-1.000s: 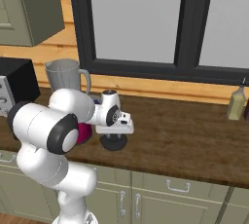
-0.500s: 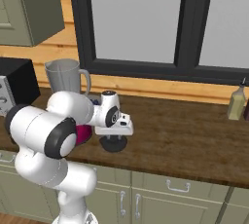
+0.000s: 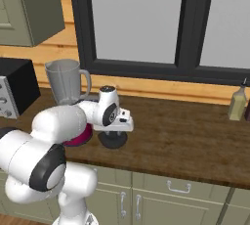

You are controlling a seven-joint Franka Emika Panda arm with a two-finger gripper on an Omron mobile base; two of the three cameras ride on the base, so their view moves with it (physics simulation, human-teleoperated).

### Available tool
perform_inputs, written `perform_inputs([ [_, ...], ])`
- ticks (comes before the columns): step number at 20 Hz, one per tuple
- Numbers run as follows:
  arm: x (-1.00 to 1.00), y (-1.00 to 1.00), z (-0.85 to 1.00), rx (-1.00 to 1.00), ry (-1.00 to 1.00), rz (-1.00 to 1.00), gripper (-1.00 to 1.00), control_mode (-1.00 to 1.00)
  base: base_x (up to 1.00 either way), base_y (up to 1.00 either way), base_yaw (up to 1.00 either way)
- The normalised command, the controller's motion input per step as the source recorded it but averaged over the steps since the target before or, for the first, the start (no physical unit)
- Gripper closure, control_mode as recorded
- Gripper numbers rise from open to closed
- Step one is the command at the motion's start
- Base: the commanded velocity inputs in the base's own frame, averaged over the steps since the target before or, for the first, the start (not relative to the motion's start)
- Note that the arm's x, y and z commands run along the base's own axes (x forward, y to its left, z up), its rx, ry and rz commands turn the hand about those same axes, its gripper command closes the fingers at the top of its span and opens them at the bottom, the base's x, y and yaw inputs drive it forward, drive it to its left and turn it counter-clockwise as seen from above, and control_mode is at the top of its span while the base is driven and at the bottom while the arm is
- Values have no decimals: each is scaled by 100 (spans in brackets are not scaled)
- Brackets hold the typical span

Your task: Close the lid blender by securely placing the lid on top.

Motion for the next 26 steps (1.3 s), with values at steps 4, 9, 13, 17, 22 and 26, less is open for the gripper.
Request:
perform_inputs([
  [4, -5, -5, 85, 6, -10, -1, 100, -100, 0, 0, 0],
  [9, -4, -11, 88, 5, -7, -2, 100, -100, 0, 0, 0],
  [13, -10, -10, 80, 2, -5, -4, 100, -100, 0, 0, 0],
  [17, -8, -1, 87, 1, -3, -4, 100, -100, 0, 0, 0],
  [22, -6, 0, 85, 3, -10, -3, 100, -100, 0, 0, 0],
  [26, -3, 0, 80, 5, -15, -1, 100, -100, 0, 0, 0],
])
